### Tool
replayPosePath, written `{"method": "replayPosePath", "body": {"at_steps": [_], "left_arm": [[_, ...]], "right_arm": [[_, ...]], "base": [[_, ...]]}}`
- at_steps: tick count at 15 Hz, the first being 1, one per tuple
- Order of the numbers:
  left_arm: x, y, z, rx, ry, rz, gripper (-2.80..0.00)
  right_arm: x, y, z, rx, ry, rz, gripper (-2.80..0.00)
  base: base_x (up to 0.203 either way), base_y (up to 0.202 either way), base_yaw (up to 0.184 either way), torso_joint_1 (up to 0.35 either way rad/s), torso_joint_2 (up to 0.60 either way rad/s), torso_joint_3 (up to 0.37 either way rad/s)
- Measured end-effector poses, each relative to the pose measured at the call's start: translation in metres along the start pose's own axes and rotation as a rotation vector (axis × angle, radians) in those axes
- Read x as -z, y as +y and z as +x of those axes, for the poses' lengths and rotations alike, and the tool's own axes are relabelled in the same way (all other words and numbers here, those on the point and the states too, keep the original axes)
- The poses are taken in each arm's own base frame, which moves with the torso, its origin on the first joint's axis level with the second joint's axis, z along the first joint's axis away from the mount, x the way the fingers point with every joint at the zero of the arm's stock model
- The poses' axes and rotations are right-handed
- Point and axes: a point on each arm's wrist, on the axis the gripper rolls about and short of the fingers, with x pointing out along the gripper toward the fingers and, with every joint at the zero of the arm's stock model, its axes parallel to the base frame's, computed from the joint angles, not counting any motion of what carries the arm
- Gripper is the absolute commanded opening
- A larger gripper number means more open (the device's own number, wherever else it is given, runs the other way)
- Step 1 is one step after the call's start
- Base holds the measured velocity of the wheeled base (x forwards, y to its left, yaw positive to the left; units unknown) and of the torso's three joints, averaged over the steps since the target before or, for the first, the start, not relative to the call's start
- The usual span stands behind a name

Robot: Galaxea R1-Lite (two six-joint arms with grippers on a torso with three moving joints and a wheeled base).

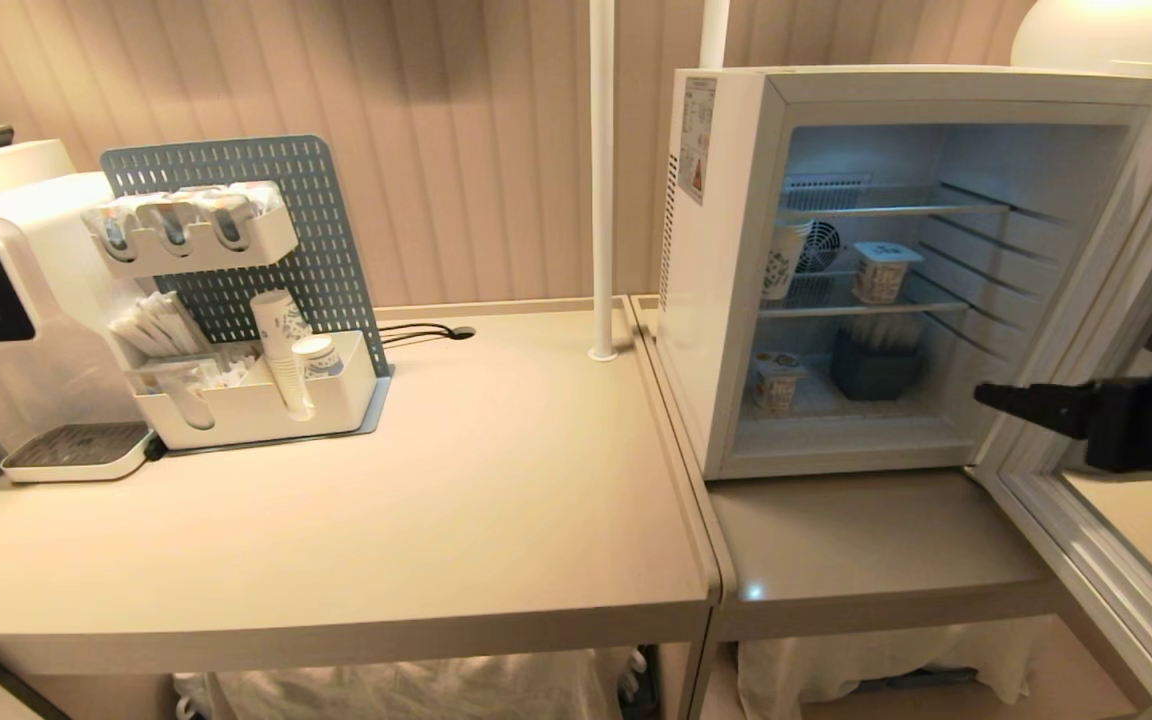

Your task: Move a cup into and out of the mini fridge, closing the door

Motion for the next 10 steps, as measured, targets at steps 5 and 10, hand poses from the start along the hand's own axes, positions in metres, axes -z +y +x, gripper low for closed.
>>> {"method": "replayPosePath", "body": {"at_steps": [5,10], "left_arm": [[0.000,0.000,0.000,0.000,0.000,0.000,-2.80],[0.000,0.000,0.000,0.000,0.000,-0.005,-2.80]], "right_arm": [[-0.041,-0.025,0.078,0.185,-0.093,-0.016,0.00],[-0.041,-0.043,0.133,0.301,-0.071,-0.013,0.00]], "base": [[0.000,0.000,0.000,0.000,0.00,0.000],[0.000,0.000,0.000,0.000,0.00,0.000]]}}
